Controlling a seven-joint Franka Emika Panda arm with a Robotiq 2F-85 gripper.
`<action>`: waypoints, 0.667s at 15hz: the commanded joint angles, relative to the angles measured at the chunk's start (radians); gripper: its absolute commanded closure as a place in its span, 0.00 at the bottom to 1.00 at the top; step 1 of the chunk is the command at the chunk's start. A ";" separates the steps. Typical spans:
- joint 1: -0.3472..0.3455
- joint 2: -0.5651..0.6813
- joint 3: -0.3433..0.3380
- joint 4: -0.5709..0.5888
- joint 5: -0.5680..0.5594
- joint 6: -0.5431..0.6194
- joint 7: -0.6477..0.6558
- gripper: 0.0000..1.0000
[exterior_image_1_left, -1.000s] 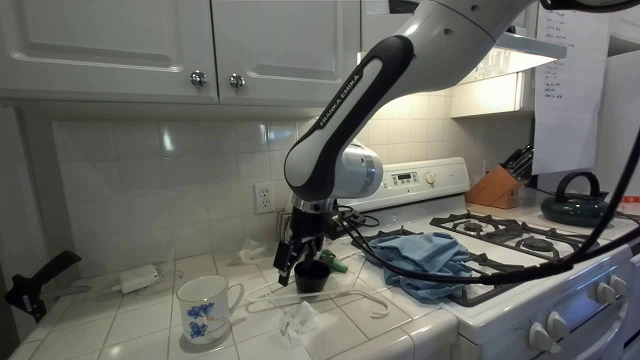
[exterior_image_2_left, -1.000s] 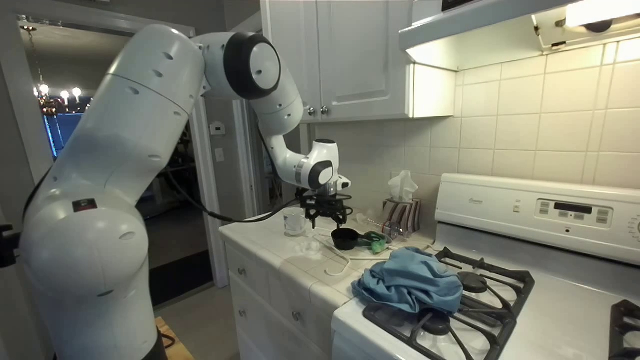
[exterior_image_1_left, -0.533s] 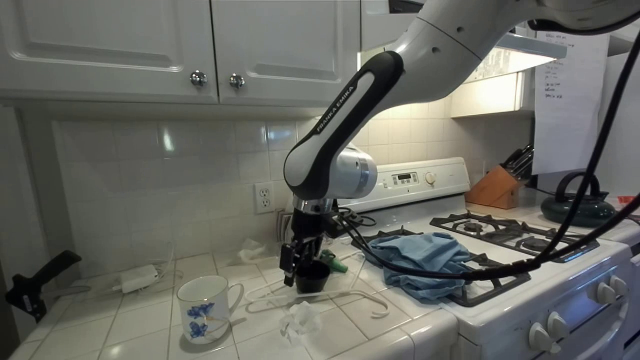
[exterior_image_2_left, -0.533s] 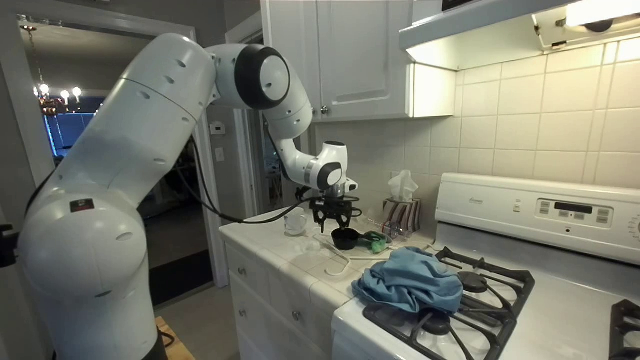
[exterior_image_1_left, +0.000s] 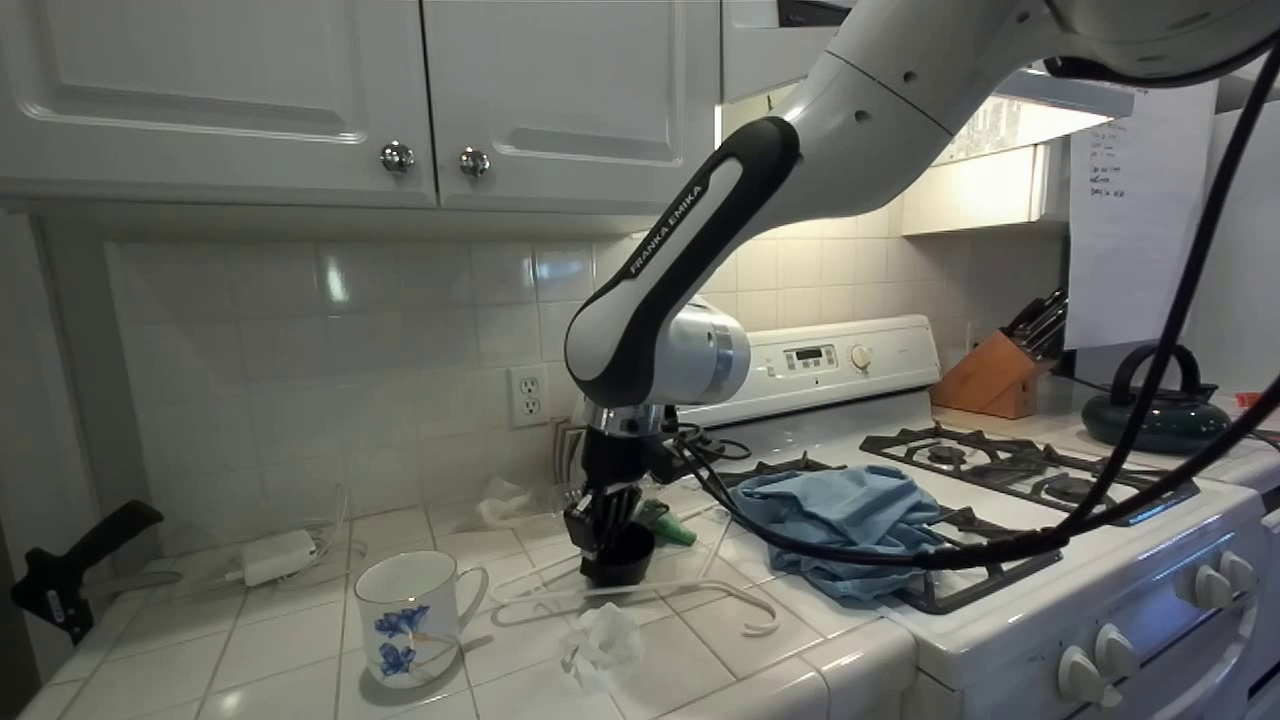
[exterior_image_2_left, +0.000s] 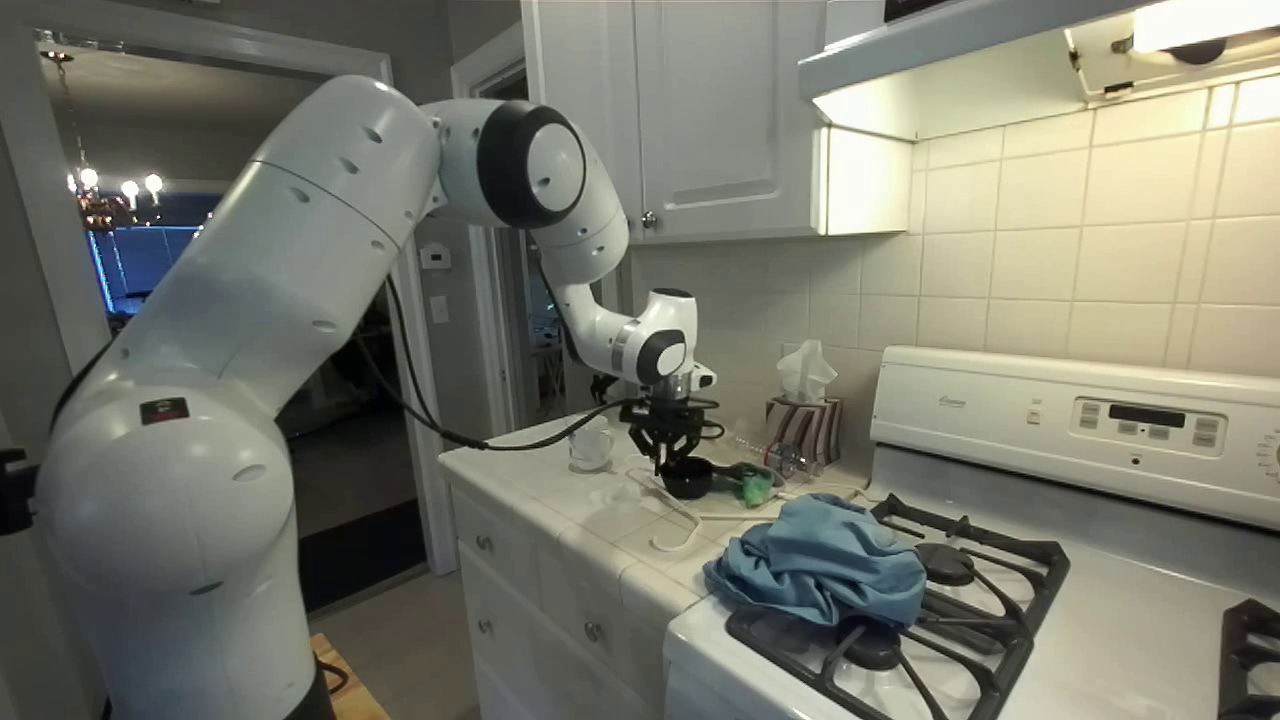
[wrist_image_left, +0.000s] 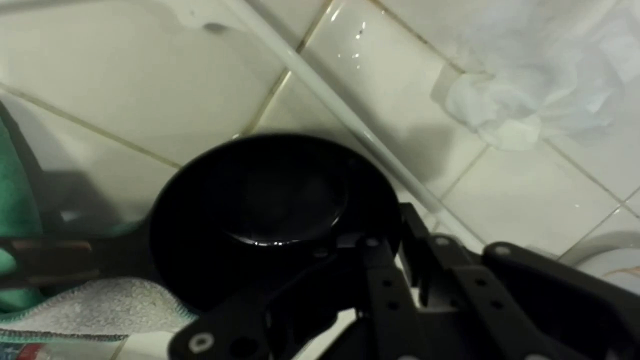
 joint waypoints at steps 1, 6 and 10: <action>0.035 -0.013 -0.037 0.021 -0.016 -0.034 0.029 1.00; 0.109 -0.139 -0.068 -0.019 -0.065 -0.054 0.075 0.99; 0.163 -0.193 -0.035 0.009 -0.091 -0.062 0.022 0.99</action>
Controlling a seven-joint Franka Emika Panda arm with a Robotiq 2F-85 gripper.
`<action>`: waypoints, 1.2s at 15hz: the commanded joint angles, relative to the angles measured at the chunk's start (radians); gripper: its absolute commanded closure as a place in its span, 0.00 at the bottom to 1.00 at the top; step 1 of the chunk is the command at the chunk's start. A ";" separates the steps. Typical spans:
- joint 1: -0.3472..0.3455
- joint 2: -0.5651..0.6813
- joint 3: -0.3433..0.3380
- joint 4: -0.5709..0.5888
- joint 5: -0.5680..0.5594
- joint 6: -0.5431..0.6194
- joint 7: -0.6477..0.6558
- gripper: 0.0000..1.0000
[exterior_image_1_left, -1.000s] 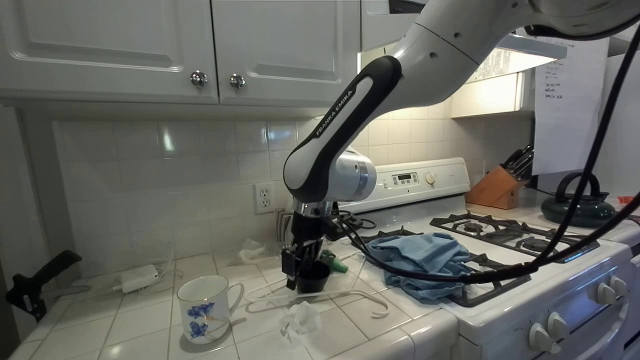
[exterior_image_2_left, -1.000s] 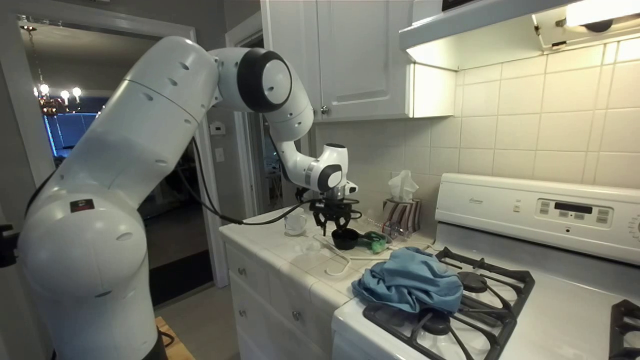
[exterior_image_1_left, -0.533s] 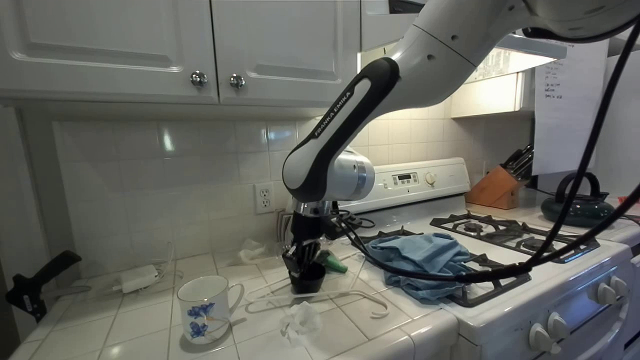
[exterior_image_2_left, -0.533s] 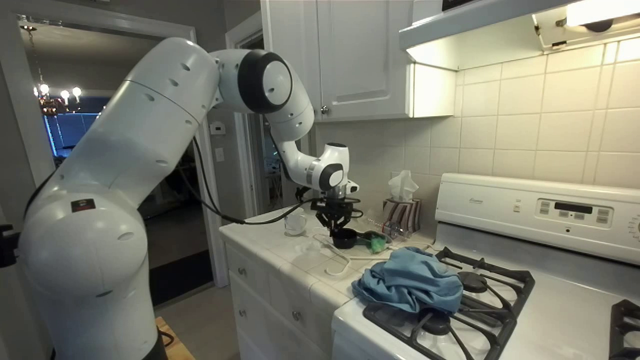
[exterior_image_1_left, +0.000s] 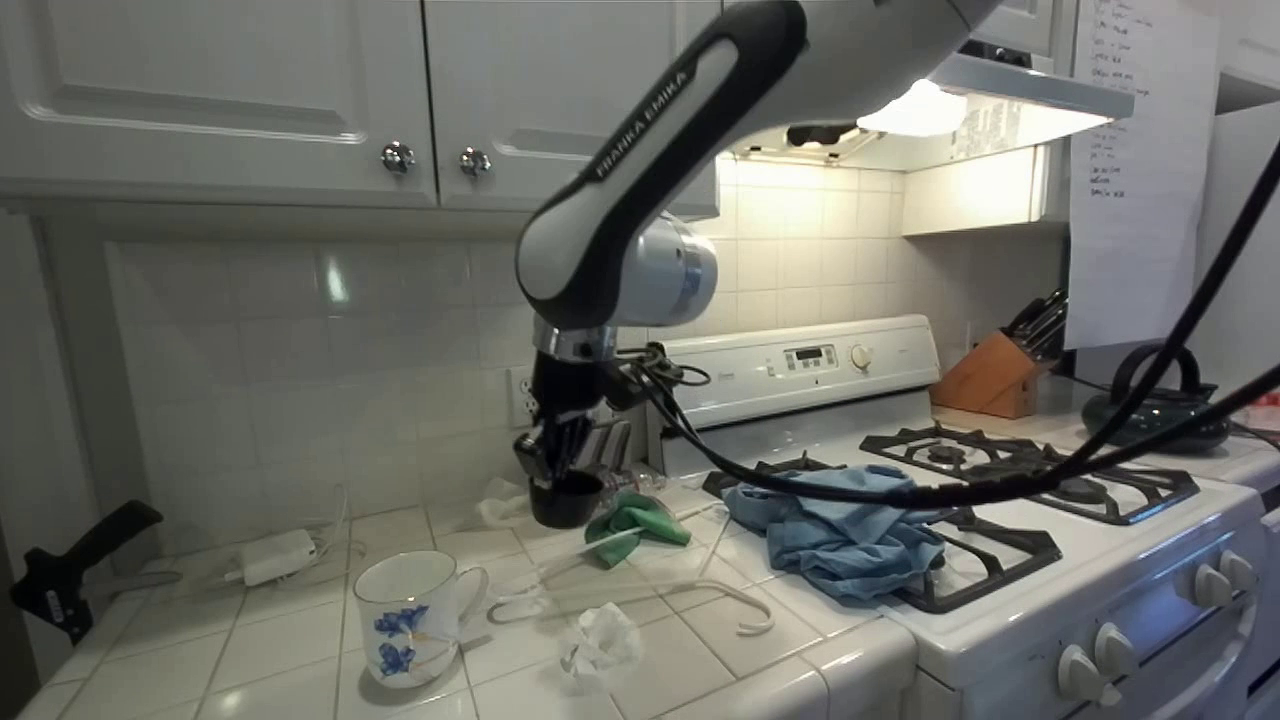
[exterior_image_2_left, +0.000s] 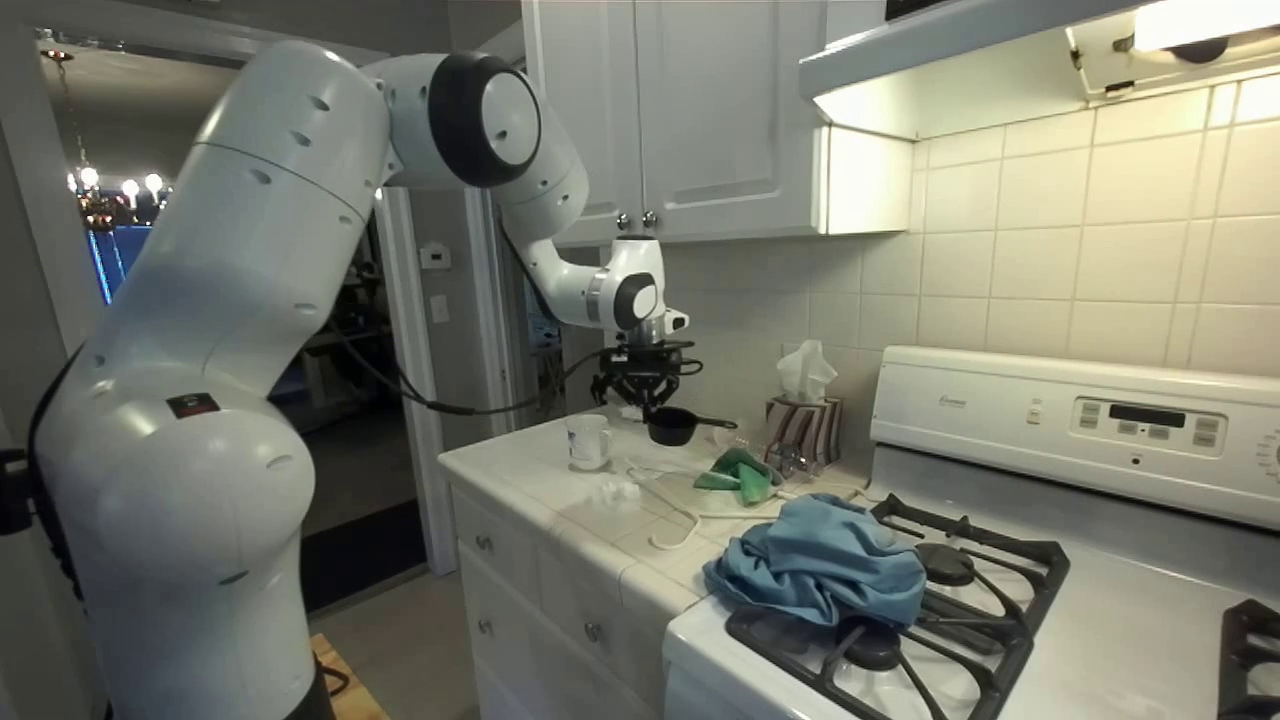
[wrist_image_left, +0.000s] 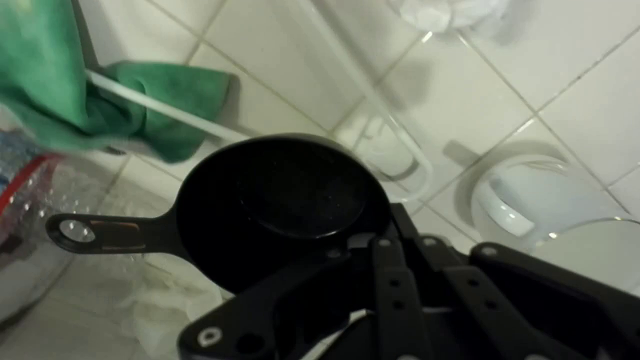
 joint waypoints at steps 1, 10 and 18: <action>0.046 -0.048 0.027 0.011 -0.036 -0.014 -0.042 0.99; 0.051 0.075 0.212 0.113 0.021 0.129 -0.315 0.99; 0.159 0.293 0.253 0.321 -0.029 0.000 -0.456 0.99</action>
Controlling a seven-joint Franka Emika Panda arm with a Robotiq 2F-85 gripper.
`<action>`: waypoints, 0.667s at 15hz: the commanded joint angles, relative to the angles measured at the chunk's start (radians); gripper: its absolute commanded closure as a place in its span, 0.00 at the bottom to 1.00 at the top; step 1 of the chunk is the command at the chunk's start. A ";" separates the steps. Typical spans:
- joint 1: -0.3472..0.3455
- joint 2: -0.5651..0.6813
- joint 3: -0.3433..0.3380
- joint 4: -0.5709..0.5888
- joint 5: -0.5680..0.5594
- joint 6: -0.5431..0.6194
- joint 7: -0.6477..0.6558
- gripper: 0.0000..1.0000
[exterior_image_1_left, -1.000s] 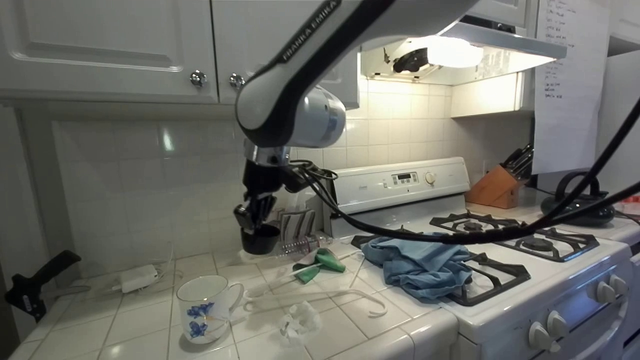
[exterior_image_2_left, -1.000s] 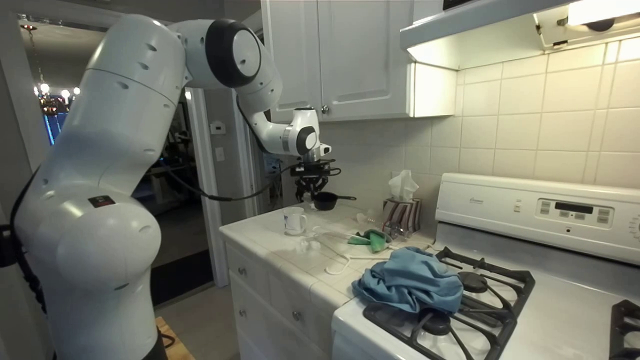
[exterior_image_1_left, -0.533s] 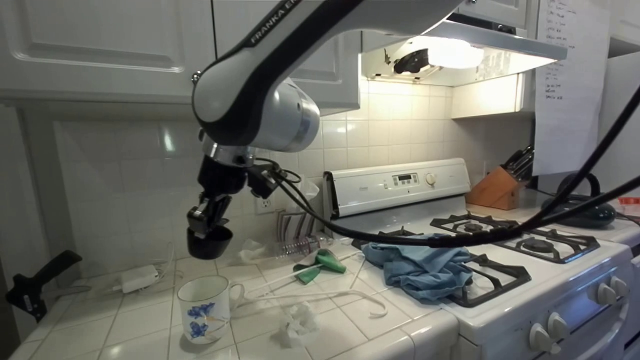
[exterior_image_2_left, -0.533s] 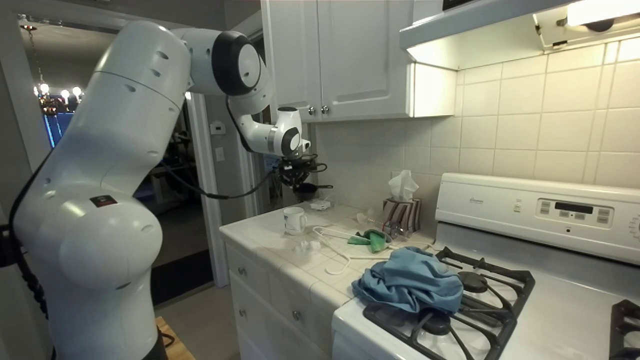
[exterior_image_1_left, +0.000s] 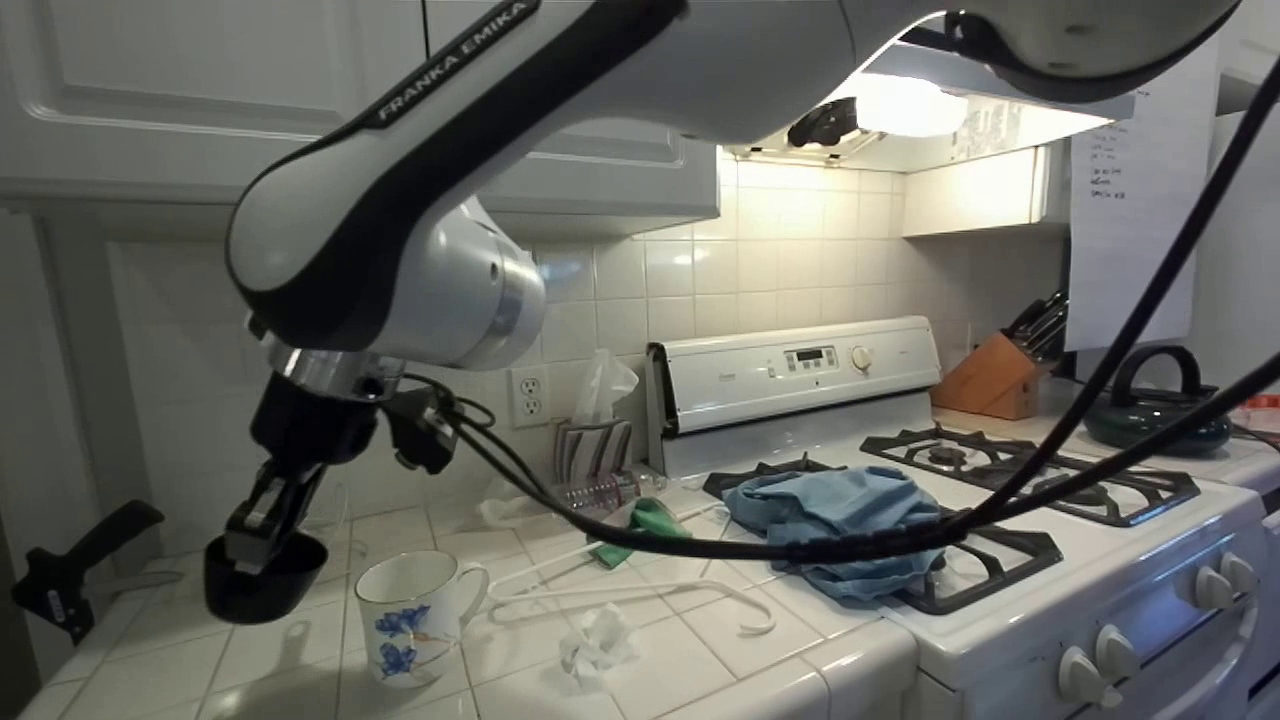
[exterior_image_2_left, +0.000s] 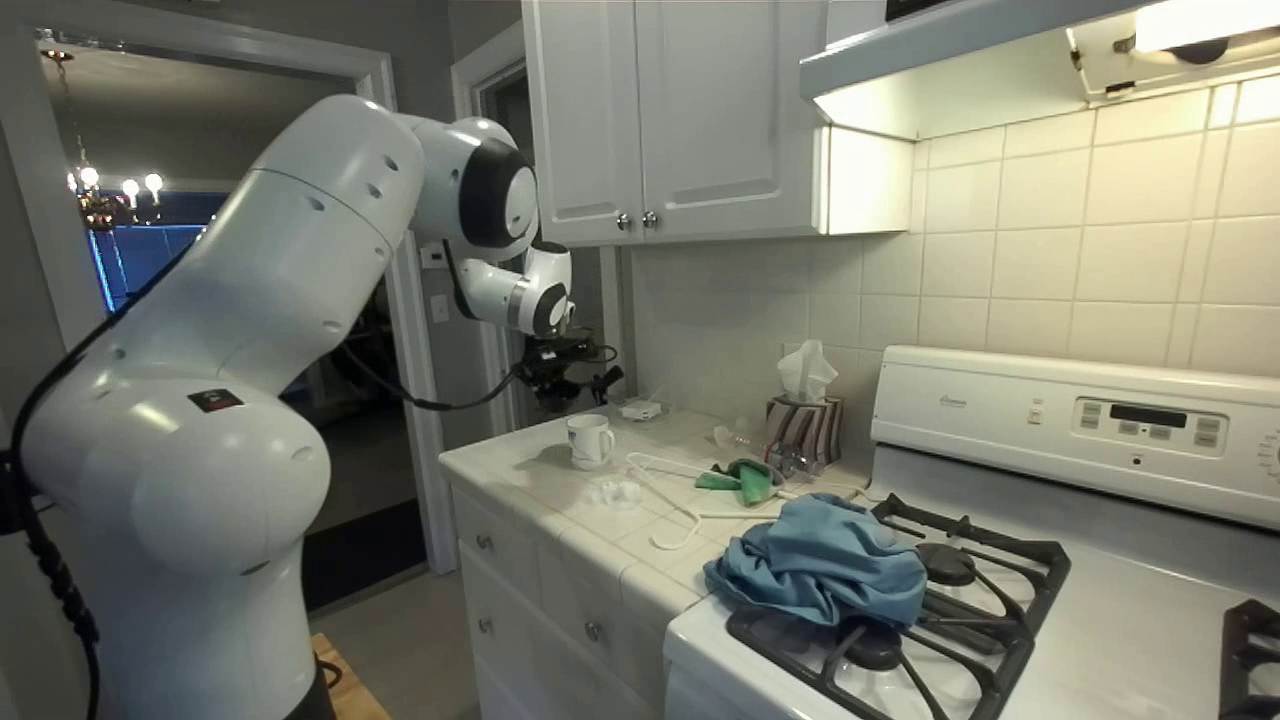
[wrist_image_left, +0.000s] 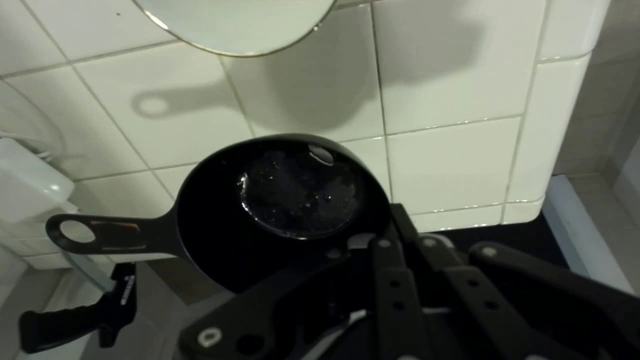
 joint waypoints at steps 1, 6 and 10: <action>0.072 0.127 -0.036 0.157 -0.031 -0.097 -0.042 0.99; 0.159 0.243 -0.090 0.286 -0.074 -0.167 -0.055 0.99; 0.221 0.294 -0.137 0.368 -0.118 -0.205 -0.033 0.65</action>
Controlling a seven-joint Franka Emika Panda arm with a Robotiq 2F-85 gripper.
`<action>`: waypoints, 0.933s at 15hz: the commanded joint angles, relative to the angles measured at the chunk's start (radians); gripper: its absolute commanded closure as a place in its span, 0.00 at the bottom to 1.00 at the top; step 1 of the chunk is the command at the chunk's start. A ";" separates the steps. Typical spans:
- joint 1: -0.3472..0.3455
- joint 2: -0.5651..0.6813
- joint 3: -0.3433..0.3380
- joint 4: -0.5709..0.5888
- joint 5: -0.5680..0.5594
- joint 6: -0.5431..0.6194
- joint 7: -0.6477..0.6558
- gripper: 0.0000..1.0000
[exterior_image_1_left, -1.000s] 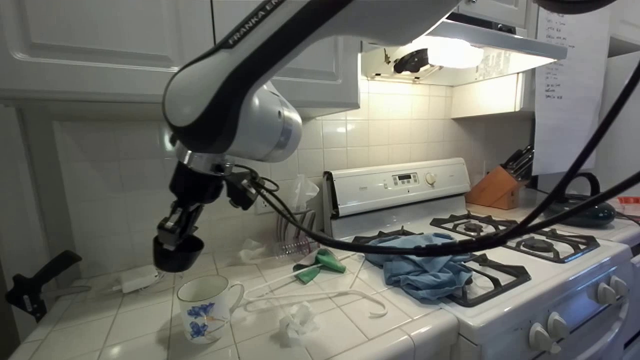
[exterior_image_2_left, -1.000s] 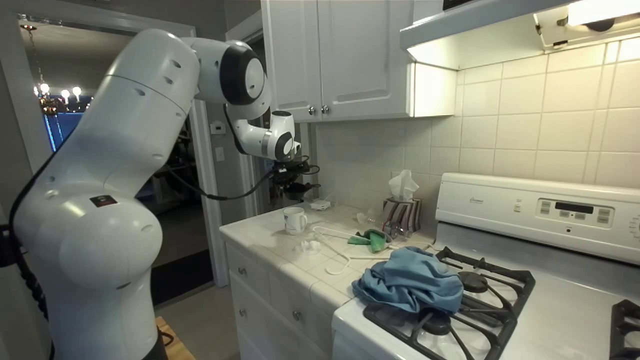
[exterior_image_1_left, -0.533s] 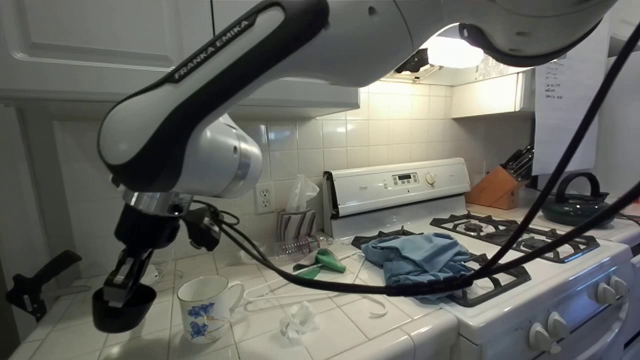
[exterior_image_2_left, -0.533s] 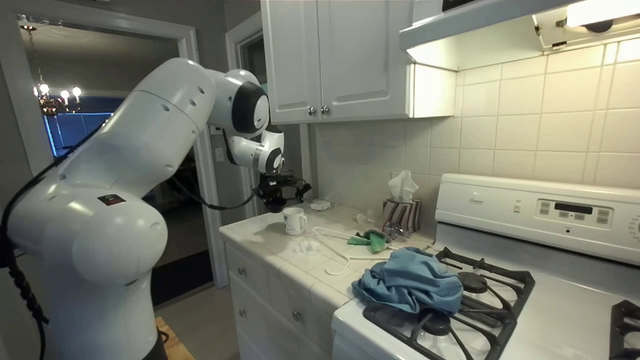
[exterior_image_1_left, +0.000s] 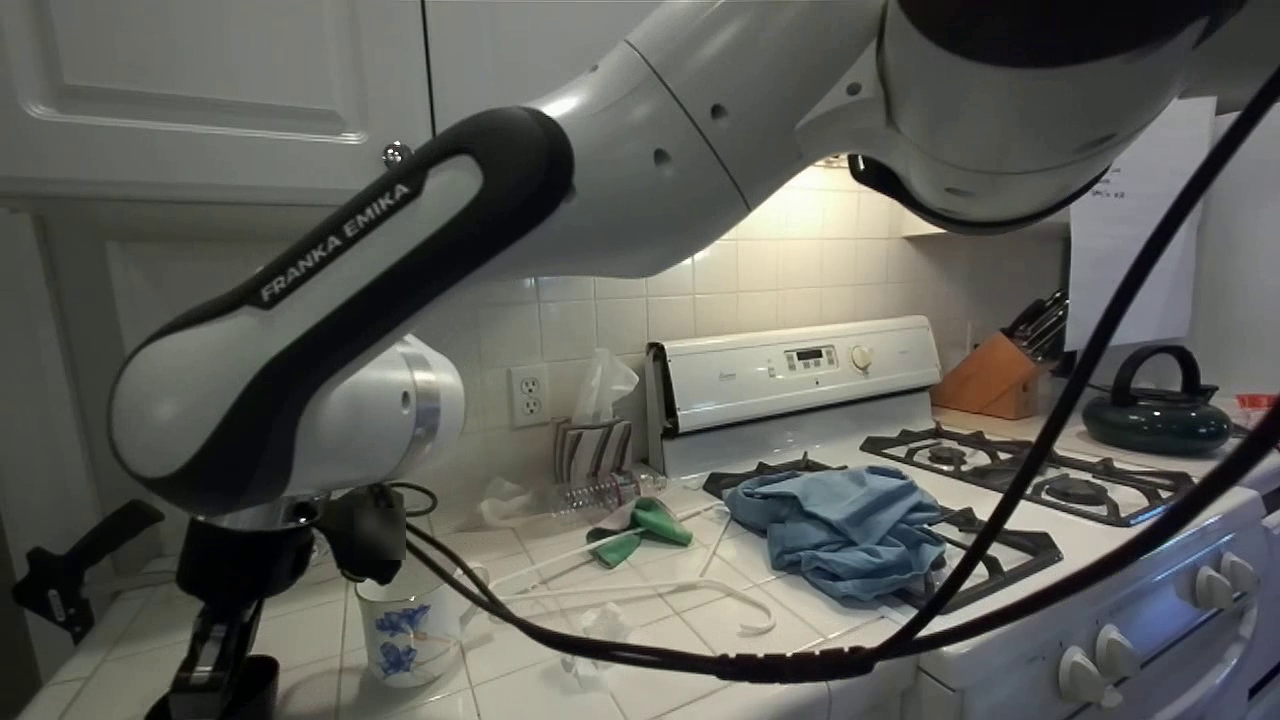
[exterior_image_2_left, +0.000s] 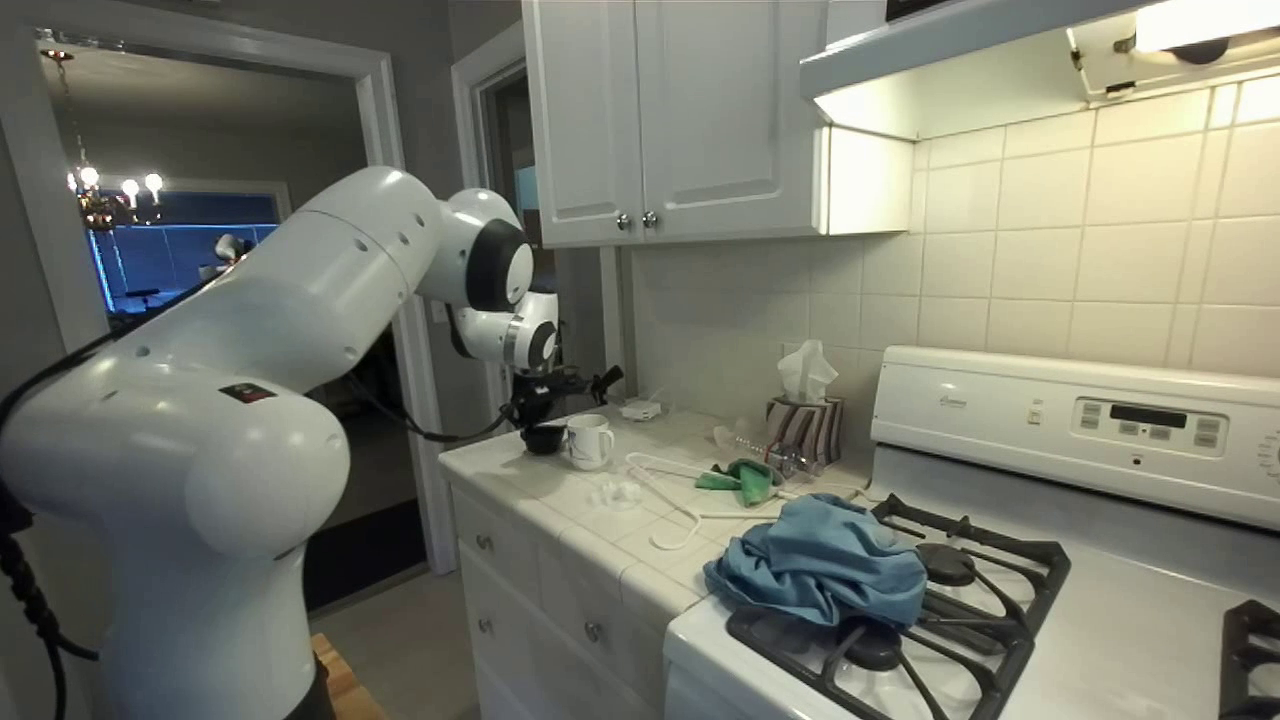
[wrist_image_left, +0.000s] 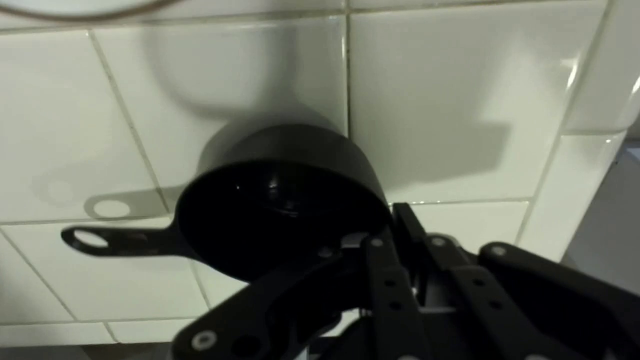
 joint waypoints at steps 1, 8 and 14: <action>0.059 0.058 -0.045 0.125 -0.046 -0.063 0.017 0.59; 0.075 -0.060 -0.153 0.095 -0.072 -0.028 0.115 0.10; 0.057 -0.232 -0.307 -0.031 -0.074 -0.052 0.346 0.00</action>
